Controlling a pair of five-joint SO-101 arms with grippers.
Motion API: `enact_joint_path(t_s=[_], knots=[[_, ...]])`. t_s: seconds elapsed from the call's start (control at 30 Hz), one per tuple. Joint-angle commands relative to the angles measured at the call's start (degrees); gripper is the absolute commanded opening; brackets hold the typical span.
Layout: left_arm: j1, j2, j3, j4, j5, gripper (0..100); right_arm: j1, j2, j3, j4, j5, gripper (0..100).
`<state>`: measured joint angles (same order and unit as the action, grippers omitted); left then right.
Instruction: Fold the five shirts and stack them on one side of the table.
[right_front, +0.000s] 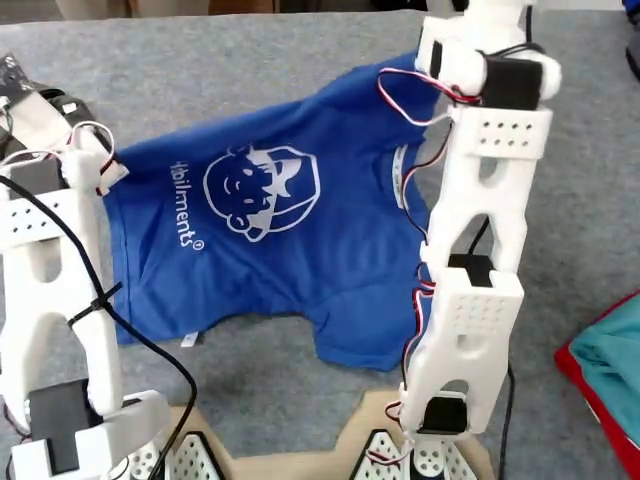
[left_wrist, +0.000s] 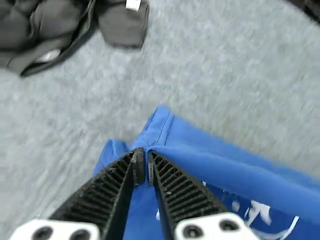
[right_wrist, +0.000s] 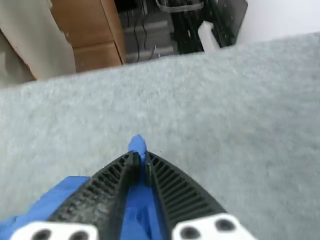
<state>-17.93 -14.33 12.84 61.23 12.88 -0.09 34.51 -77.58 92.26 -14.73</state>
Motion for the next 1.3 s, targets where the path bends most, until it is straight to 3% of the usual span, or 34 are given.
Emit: enact_joint_path(t_s=[0.0, 0.17, 0.37, 0.87, 1.03, 1.27], knots=[[-0.18, -0.31, -5.89, 9.05, -1.58, 2, -0.13, -0.57, -5.67, 8.70, 0.70, 0.5], [-0.09, -0.31, -9.32, 20.66, -4.48, 2, 1.89, -0.66, -2.68, 10.11, 0.79, 0.5], [-0.44, -0.31, -9.41, 27.34, -5.10, 2, 3.12, -6.64, 11.47, 10.11, 5.19, 0.5], [-0.44, -0.40, -9.41, 37.10, -5.19, 2, 2.59, -37.14, 61.49, 9.85, 11.78, 0.5], [-0.44, -0.40, -9.23, 37.45, -5.27, 2, 2.86, -41.89, 73.10, 9.14, 13.36, 0.5], [-0.44, -0.40, -3.43, 39.30, -10.81, 2, 2.68, -46.11, 83.65, 7.74, 13.36, 0.5]])
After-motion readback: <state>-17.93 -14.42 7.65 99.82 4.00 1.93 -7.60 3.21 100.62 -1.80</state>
